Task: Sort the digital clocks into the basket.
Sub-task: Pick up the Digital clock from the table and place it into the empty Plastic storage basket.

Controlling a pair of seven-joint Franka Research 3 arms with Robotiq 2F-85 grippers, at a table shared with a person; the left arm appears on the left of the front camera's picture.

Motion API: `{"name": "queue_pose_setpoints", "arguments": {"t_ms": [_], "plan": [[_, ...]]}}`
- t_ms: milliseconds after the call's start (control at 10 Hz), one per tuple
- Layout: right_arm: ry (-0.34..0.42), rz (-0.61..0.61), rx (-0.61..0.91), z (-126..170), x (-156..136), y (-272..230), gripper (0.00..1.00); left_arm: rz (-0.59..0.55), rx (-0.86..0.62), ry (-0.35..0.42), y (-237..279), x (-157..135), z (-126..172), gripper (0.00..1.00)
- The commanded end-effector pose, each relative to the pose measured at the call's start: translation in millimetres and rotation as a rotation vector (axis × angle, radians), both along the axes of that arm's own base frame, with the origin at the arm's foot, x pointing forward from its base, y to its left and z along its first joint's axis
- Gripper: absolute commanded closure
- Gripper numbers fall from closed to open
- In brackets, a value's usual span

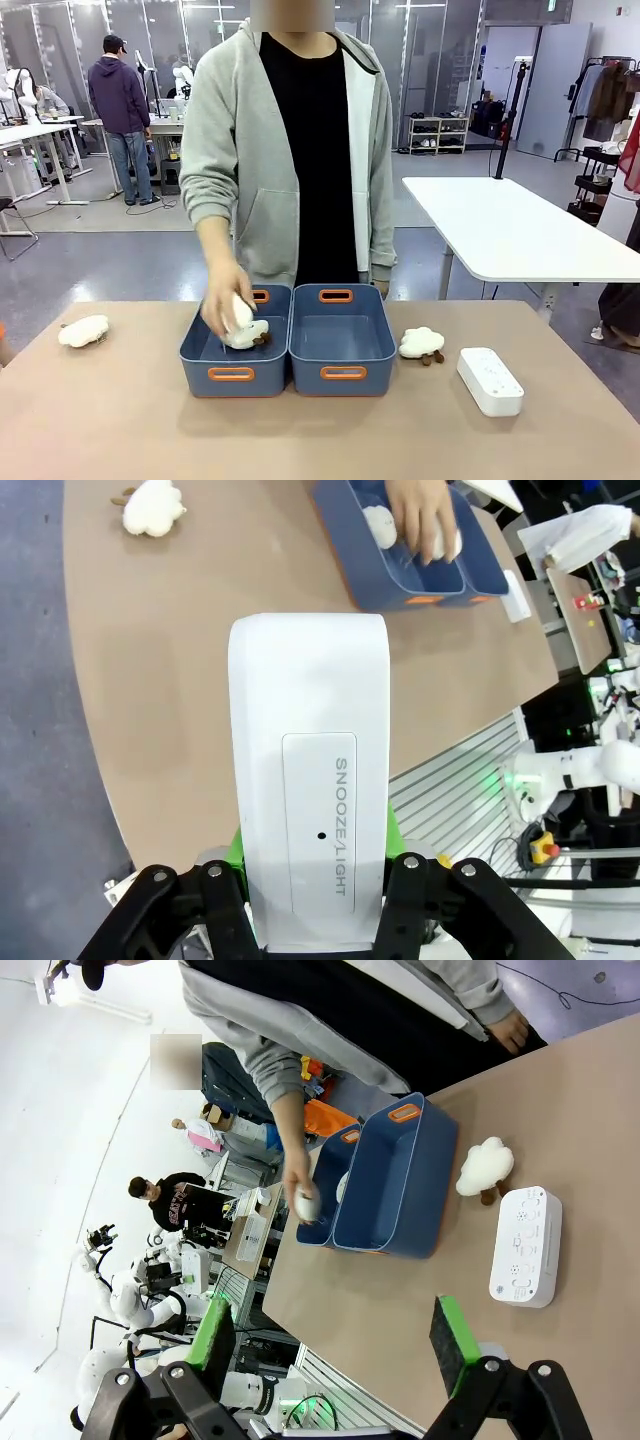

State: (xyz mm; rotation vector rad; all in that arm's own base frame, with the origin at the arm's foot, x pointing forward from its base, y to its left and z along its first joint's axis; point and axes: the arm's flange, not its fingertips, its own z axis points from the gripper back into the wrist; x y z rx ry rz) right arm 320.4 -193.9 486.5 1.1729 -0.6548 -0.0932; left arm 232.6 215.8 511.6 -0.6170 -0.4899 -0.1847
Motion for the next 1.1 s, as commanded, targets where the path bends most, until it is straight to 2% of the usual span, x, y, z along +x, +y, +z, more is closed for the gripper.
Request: {"name": "queue_pose_setpoints", "arguments": {"t_ms": [0,500,800,1000], "plan": [[-0.014,0.007,-0.001,2,-1,0,0.00,0.002,-0.018,-0.012,-4,8,2,1.00],[-0.014,0.007,-0.001,2,-1,0,0.00,0.002,0.013,0.018,-12,16,11,1.00],[-0.014,0.007,-0.001,2,-1,0,0.00,-0.010,0.016,0.006,-18,22,12,1.00],[-0.014,0.007,-0.001,2,-1,0,0.00,-0.043,0.009,-0.037,-36,41,15,1.00]]}}
